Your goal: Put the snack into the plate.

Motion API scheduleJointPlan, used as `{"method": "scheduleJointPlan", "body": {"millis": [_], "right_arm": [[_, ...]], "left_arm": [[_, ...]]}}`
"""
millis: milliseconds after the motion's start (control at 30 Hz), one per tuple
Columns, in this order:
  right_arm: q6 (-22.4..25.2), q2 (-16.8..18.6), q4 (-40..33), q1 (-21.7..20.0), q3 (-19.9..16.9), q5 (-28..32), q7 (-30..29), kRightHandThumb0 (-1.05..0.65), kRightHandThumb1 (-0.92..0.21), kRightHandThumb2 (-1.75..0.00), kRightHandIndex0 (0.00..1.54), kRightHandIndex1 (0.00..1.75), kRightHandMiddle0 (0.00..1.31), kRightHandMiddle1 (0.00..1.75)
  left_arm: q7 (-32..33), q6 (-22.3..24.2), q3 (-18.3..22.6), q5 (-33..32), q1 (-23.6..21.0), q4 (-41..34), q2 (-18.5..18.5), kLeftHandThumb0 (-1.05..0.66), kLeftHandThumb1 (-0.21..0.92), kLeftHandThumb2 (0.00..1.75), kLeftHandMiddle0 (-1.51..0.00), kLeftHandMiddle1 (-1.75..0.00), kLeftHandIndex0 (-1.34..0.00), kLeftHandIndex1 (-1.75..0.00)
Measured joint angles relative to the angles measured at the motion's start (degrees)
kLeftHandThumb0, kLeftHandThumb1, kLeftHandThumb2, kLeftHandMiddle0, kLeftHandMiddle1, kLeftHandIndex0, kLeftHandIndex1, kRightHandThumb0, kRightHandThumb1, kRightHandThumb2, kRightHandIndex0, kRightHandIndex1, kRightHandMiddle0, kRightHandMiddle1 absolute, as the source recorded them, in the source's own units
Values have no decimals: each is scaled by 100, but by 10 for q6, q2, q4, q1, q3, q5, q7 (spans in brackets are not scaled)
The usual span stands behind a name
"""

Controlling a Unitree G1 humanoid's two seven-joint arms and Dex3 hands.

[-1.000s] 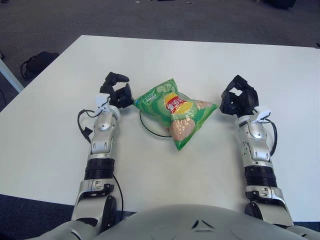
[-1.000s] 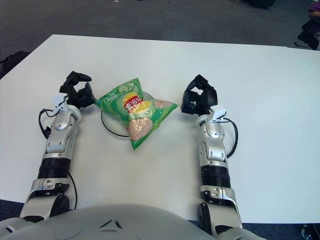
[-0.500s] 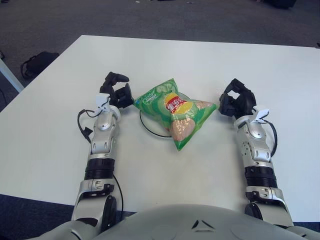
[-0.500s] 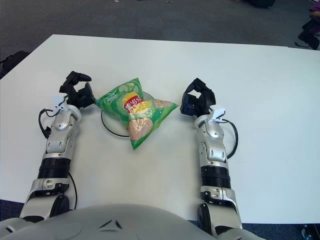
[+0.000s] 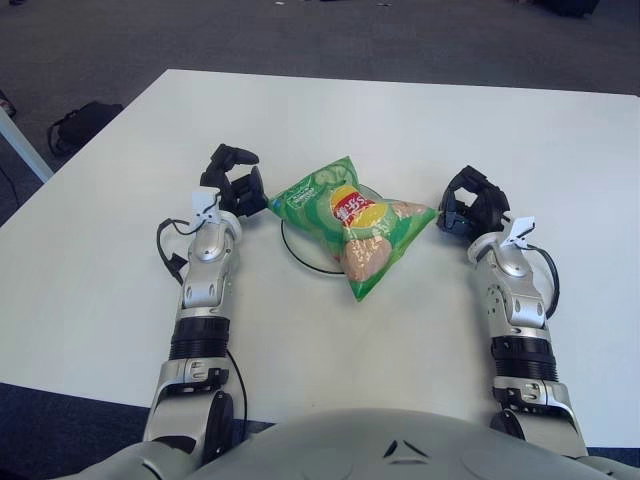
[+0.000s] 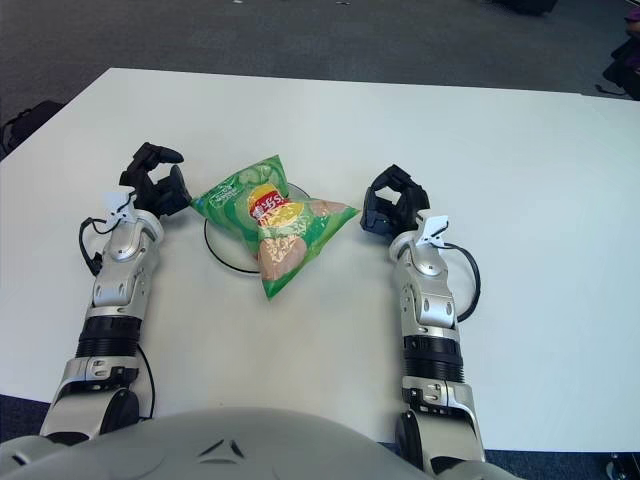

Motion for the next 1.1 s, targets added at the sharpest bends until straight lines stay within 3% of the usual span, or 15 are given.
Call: {"method": "scheduleJointPlan", "body": {"millis": [567,1100], "right_arm": [[53,-4,-33,6,6,-12,-6,-49,-30,-134,126,175,63,175],[66,-5,-42,7,9,-15,-10,-49,-31,-132,126,175,62,175]], "left_arm": [[0,-1,-2,0,1,0,-1,-45,42,119,-117,-175,-53,-175],[0,-5,-2,1,1,1,-1,-45,42,118,-118,-175,-53,-175]]}}
